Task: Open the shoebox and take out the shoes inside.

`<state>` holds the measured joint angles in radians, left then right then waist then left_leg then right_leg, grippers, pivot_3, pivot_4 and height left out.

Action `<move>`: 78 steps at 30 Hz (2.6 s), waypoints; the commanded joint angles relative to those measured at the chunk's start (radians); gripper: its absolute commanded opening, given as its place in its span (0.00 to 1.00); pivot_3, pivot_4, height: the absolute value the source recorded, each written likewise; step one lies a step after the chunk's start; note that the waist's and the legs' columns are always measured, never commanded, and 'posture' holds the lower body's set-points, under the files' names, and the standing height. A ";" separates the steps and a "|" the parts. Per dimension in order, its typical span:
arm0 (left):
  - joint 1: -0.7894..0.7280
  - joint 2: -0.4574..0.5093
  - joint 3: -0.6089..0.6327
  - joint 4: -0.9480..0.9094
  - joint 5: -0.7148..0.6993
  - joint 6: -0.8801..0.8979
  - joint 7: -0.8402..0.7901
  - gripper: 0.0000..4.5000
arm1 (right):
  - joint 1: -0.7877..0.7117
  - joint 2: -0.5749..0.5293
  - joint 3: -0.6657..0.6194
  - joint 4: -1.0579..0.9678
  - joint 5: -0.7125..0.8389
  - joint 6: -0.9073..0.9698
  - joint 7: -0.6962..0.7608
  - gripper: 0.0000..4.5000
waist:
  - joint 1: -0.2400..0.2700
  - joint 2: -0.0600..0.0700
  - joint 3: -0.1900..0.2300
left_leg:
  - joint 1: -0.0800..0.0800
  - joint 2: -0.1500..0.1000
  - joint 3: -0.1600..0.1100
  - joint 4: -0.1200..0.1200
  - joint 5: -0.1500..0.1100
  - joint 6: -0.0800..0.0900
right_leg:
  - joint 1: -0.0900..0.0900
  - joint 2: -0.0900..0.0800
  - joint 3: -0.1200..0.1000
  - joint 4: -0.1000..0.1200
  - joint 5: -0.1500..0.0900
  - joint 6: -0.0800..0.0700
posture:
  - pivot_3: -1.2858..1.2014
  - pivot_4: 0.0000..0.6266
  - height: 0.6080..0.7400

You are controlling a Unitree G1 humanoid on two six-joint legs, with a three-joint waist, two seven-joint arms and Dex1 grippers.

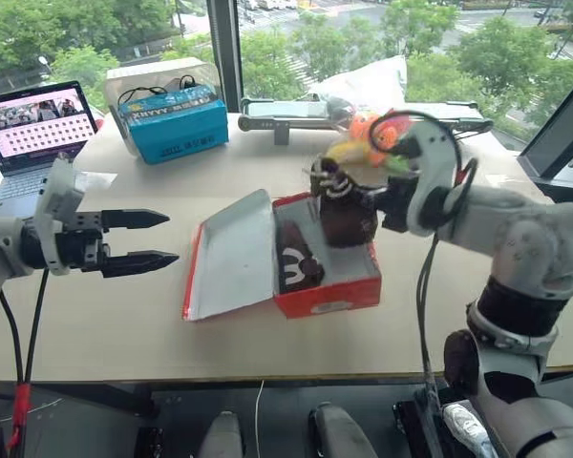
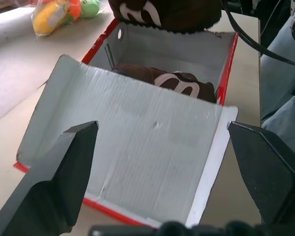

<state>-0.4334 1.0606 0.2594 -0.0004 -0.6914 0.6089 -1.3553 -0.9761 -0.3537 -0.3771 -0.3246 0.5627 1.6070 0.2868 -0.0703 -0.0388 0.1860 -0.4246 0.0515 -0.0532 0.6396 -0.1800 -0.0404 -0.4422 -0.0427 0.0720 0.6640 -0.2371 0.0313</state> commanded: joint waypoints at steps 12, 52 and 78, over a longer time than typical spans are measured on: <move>-0.001 0.010 0.038 -0.017 0.002 -0.019 0.001 1.00 | 0.022 -0.009 -0.159 0.136 -0.020 -0.103 -0.068 0.01 | 0.006 0.003 0.002 | 0.000 0.000 0.000 0.000 0.000 0.000 | 0.000 0.000 0.000 0.000 0.000 0.000 | 0.52 0.24 0.70; -0.052 -0.033 -0.022 0.005 0.018 -0.045 -0.011 1.00 | 0.159 -0.496 0.155 0.073 -0.193 -0.304 0.211 0.51 | 0.004 0.009 0.006 | 0.001 -0.001 0.001 0.001 0.000 0.000 | 0.002 0.000 0.002 0.000 0.000 0.002 | 0.52 0.24 0.70; -0.029 -0.045 -0.008 -0.019 0.009 -0.032 0.000 1.00 | 0.196 0.182 0.316 -0.094 -0.171 0.007 -0.171 0.99 | 0.021 0.009 0.006 | -0.005 -0.001 -0.001 0.004 0.000 0.000 | -0.003 0.000 0.000 0.001 0.001 0.001 | 0.52 0.24 0.70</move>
<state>-0.4595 0.9995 0.2162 0.0115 -0.6694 0.5748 -1.3559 -0.7853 -0.1646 -0.0735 -0.3824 0.3855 1.6069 0.1238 -0.0493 -0.0295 0.1919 -0.4297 0.0506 -0.0542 0.6431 -0.1799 -0.0402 -0.4449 -0.0428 0.0720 0.6651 -0.2358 0.0324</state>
